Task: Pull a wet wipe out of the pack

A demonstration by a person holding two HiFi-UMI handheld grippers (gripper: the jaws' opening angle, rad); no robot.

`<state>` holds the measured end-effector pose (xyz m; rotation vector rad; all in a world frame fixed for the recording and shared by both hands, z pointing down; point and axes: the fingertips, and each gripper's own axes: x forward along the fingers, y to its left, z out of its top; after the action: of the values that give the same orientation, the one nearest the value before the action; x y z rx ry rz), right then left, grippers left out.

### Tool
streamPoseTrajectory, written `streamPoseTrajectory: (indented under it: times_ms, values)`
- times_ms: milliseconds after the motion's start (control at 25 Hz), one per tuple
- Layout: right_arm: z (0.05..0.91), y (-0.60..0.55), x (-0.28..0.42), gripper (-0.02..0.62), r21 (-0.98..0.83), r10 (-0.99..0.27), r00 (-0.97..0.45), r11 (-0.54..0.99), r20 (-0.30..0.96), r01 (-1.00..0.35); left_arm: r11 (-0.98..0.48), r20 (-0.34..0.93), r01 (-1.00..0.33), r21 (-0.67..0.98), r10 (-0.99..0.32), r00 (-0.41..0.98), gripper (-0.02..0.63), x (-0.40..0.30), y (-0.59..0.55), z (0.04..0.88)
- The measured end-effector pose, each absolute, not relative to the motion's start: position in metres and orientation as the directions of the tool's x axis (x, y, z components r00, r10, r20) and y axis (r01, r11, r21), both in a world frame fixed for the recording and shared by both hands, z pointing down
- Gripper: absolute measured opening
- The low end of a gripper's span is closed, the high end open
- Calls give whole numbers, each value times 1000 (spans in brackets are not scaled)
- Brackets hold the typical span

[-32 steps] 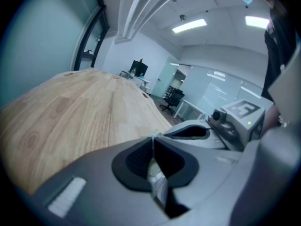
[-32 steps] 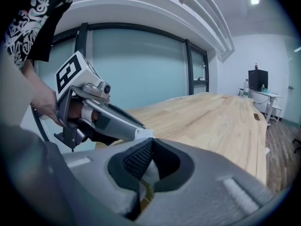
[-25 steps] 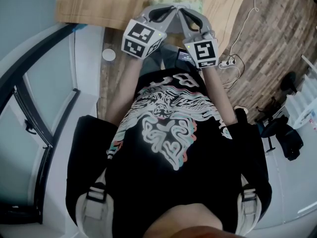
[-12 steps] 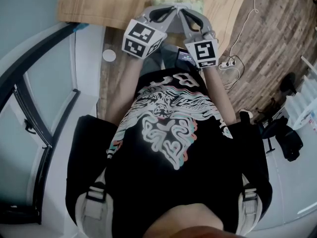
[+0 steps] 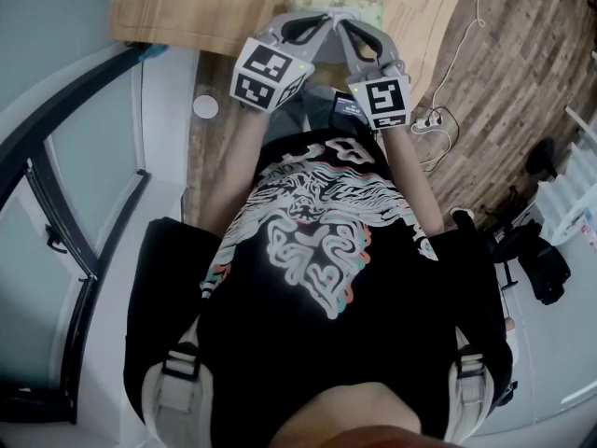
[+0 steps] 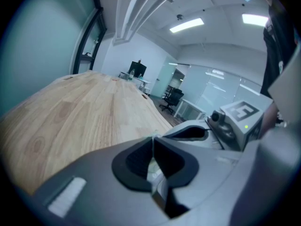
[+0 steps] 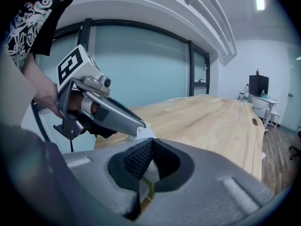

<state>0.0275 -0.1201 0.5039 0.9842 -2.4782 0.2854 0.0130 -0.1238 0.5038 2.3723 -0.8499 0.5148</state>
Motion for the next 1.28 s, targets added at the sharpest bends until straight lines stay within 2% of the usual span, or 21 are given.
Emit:
streamPoseTrajectory:
  times_ms: [1280]
  values:
    - [496,-112,35,-2,-8,-618,-626,709,476,-706,-622,502,-705,341,-514,696,-3,-6,-121,486]
